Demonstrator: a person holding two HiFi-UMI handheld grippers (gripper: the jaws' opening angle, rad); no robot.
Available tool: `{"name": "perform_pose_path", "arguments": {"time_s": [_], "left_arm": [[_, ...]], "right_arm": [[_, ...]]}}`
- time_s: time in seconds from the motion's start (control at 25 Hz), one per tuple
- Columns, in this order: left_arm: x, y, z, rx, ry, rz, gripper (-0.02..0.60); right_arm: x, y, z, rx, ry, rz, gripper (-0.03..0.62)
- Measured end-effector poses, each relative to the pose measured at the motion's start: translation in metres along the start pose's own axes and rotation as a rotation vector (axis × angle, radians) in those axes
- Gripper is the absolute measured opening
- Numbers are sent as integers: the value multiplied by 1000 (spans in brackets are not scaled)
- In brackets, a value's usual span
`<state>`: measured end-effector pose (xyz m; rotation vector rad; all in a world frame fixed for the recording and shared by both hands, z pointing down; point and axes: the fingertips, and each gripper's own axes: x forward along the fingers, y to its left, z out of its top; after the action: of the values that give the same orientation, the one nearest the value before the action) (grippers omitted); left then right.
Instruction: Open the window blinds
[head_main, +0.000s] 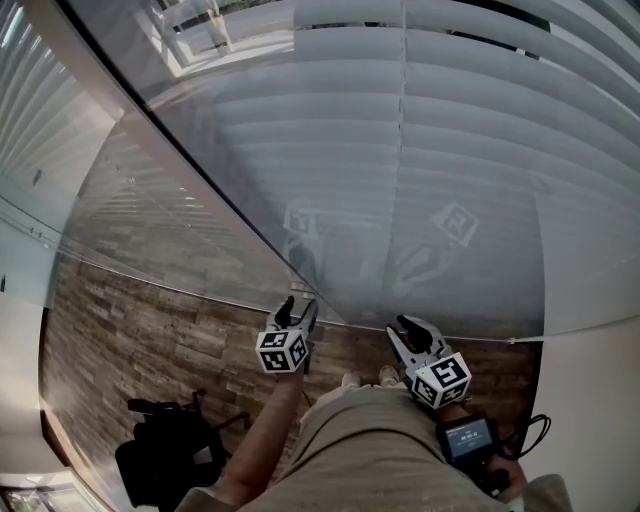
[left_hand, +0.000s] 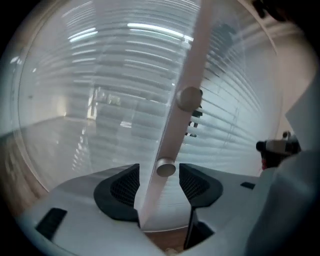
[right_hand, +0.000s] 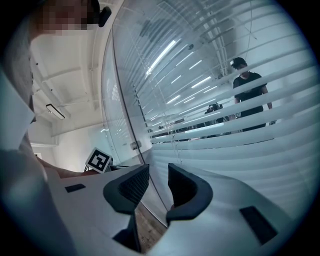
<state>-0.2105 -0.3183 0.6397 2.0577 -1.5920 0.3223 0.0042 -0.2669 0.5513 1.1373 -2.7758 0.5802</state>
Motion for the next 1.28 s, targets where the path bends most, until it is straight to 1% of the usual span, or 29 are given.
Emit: {"name": "perform_pose_path", "arguments": {"time_s": [0.04, 0.08, 0.24, 0.36, 0.52, 0.68, 0.88, 1.0, 1.28], "left_arm": [[1, -4, 1, 81, 9, 15, 244], [3, -8, 1, 143, 16, 26, 244], [10, -14, -3, 308, 43, 82, 241], [11, -15, -4, 384, 49, 123, 230], [12, -12, -3, 430, 37, 167, 148], [12, -11, -2, 431, 36, 175, 138], [12, -12, 0, 373, 33, 150, 137], [11, -12, 2, 323, 34, 127, 137], [11, -10, 3, 172, 26, 75, 135]], "right_arm": [[0, 0, 0, 0, 0, 0, 124], [1, 0, 0, -1, 0, 0, 124], [3, 0, 0, -5, 1, 4, 124], [3, -1, 0, -3, 0, 1, 124], [3, -3, 0, -4, -1, -6, 124], [3, -3, 0, -2, -2, -6, 124], [4, -3, 0, -2, -2, -4, 124], [4, -3, 0, -1, -1, -2, 124], [4, -2, -1, 1, 1, -3, 124]]}}
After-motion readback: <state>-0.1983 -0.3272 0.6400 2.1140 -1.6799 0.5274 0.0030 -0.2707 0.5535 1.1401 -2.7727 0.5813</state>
